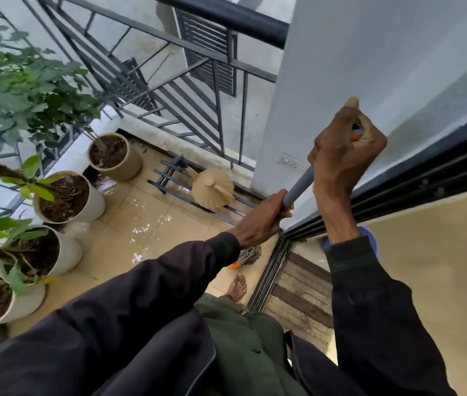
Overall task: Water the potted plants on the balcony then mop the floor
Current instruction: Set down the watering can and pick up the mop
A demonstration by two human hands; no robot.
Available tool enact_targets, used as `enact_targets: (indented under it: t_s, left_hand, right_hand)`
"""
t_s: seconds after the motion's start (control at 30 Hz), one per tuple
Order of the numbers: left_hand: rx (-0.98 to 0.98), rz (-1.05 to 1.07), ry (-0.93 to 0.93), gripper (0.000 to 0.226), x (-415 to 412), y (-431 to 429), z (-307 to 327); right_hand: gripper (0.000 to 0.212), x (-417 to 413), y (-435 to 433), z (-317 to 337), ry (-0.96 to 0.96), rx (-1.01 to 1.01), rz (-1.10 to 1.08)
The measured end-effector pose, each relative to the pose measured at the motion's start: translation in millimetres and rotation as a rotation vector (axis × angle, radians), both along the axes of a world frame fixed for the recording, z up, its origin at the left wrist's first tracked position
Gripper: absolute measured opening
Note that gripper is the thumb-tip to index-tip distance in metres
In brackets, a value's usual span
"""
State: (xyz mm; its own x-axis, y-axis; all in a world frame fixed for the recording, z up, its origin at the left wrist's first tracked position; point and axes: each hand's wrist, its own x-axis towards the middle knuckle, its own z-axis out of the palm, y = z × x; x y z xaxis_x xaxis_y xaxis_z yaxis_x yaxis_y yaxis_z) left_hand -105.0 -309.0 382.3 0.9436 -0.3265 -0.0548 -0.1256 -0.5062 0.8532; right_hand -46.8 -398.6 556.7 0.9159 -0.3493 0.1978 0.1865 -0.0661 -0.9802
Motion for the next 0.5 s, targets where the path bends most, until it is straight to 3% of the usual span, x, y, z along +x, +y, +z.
enact_targets:
  t_s: [0.13, 0.3, 0.5]
  left_hand:
    - [0.079, 0.149, -0.137, 0.017, -21.8, 21.0, -10.9]
    - [0.118, 0.236, -0.078, 0.034, -34.1, 68.1, -42.7]
    - [0.195, 0.249, -0.146, 0.033, -41.0, 131.9, -65.7]
  right_hand:
    - [0.05, -12.2, 20.5, -6.0, 0.042, 0.124, 0.071]
    - [0.052, -51.0, 59.8, -32.1, 0.038, 0.138, 0.221]
    - [0.05, -87.1, 102.2, -73.4, 0.086, 0.171, 0.314]
